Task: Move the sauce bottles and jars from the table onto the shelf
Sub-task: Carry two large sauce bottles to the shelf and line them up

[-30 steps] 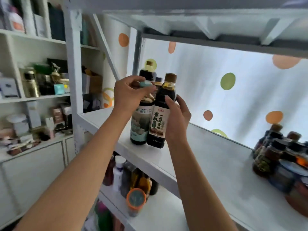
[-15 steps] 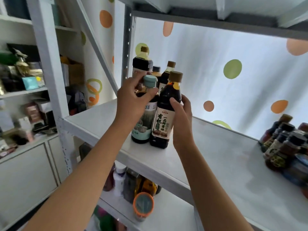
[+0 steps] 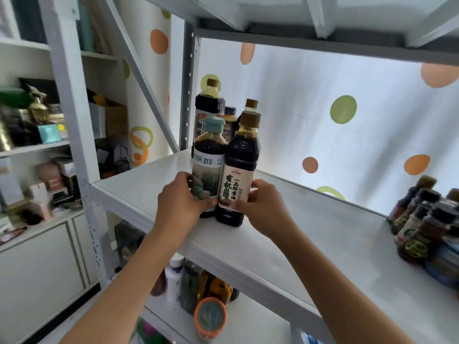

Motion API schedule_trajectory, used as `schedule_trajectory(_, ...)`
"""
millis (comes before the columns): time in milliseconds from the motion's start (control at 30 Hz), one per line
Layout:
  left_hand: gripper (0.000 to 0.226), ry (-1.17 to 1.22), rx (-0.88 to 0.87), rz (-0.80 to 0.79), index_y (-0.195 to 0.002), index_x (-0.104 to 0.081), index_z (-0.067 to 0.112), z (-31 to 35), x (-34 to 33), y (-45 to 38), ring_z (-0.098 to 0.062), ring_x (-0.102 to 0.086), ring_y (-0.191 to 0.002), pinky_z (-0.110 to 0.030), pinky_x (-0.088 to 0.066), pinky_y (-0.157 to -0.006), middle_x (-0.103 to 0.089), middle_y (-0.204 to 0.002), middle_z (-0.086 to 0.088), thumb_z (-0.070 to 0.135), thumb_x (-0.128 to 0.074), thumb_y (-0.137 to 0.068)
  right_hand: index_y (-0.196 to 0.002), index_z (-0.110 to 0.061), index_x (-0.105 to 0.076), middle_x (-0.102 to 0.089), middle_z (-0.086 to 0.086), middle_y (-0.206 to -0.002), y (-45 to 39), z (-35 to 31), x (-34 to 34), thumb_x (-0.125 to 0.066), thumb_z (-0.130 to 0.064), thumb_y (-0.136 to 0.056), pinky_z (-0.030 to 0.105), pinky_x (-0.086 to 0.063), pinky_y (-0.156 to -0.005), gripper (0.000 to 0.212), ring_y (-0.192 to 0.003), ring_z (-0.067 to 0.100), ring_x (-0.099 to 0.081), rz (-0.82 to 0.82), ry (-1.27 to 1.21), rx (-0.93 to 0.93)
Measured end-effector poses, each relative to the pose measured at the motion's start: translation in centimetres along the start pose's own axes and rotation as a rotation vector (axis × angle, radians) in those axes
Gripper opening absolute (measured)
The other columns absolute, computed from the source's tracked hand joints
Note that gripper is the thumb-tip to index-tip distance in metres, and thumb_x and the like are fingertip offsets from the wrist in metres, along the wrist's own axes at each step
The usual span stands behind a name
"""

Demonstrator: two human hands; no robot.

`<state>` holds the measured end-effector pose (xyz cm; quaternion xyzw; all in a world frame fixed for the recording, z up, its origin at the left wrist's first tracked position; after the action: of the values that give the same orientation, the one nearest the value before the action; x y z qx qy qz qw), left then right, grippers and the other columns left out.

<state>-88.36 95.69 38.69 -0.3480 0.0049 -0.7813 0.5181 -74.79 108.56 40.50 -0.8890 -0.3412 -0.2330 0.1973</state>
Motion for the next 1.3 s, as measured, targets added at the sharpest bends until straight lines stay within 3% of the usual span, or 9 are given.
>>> schedule_trajectory(100,0.064,-0.003,0.007,-0.001,-0.114,-0.053,0.016,-0.3,-0.1,-1.9,-0.025,-0.064,-0.103,-0.029,-0.045,-0.079,-0.068,-0.113,-0.003,0.039,-0.087,-0.065,-0.119,-0.015,-0.06,-0.072,0.001,-0.11,-1.6,-0.6,-0.9,-0.077,-0.017,-0.083,0.015,-0.047,-0.058,0.04,-0.091,0.016,-0.069,0.015,0.034,0.004)
schedule_trajectory(400,0.057,0.074,0.023,0.003,-0.114,-0.057,0.015,-3.2,-1.8,-10.4,-0.03,-0.064,-0.104,-0.039,-0.051,-0.088,-0.069,-0.113,-0.007,0.035,-0.085,-0.069,-0.119,-0.014,-0.062,-0.071,0.001,-0.112,-9.5,-1.2,-5.6,-0.071,-0.021,-0.087,0.022,-0.05,-0.07,0.034,-0.097,0.018,-0.066,0.114,0.026,0.048)
schedule_trajectory(533,0.056,0.095,0.002,-0.006,-0.116,-0.058,0.016,-4.6,-2.7,-13.4,-0.028,-0.065,-0.103,-0.041,-0.053,-0.088,-0.07,-0.112,-0.006,0.035,-0.084,-0.071,-0.116,-0.011,-0.061,-0.07,0.003,-0.112,-12.6,-0.9,-7.2,-0.069,-0.023,-0.089,0.013,-0.038,-0.056,0.031,-0.102,0.023,-0.065,0.159,0.083,0.044)
schedule_trajectory(733,0.047,0.105,0.013,0.013,-0.113,-0.058,0.015,-6.0,-4.1,-16.9,-0.027,-0.065,-0.099,-0.036,-0.051,-0.081,-0.07,-0.102,-0.001,0.033,-0.08,-0.076,-0.115,-0.01,-0.059,-0.068,0.005,-0.119,-14.9,0.2,-8.7,-0.065,-0.023,-0.093,0.025,-0.045,-0.076,0.026,-0.108,0.026,-0.063,0.234,0.121,0.063)
schedule_trajectory(967,0.046,0.053,-0.004,0.025,-0.121,-0.053,0.017,-7.8,-5.9,-19.0,-0.029,-0.062,-0.108,-0.039,-0.05,-0.088,-0.067,-0.118,-0.004,0.033,-0.073,-0.083,-0.112,-0.017,-0.06,-0.068,-0.001,-0.113,-16.2,1.7,-9.5,-0.066,-0.026,-0.091,0.028,-0.047,-0.08,0.023,-0.103,0.021,-0.061,0.309,0.057,0.096)
schedule_trajectory(1100,0.044,0.041,0.02,0.017,-0.121,-0.053,0.019,-8.8,-6.2,-19.7,-0.03,-0.063,-0.109,-0.044,-0.05,-0.09,-0.067,-0.121,-0.005,0.032,-0.072,-0.084,-0.111,-0.015,-0.063,-0.062,0.003,-0.115,-16.6,2.4,-9.5,-0.067,-0.028,-0.09,0.029,-0.045,-0.079,0.025,-0.103,0.024,-0.06,0.297,0.158,0.052)
schedule_trajectory(1300,0.05,0.077,0.015,0.028,-0.127,-0.052,0.018,-8.9,-6.5,-19.9,-0.03,-0.062,-0.111,-0.044,-0.05,-0.091,-0.065,-0.124,-0.006,0.031,-0.073,-0.083,-0.117,-0.023,-0.051,-0.064,-0.002,-0.12,-16.4,2.2,-9.3,-0.067,-0.038,-0.088,0.03,-0.043,-0.076,0.037,-0.108,0.025,-0.06,0.266,0.253,-0.025)
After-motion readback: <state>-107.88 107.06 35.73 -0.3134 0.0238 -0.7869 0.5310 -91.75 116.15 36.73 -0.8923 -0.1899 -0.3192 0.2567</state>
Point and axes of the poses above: each hand's wrist, its own y-axis away from the middle knuckle, its own x-axis out of the back of the hand, z = x × y, the point moved 4 cm from there along -y, towards the middle knuckle
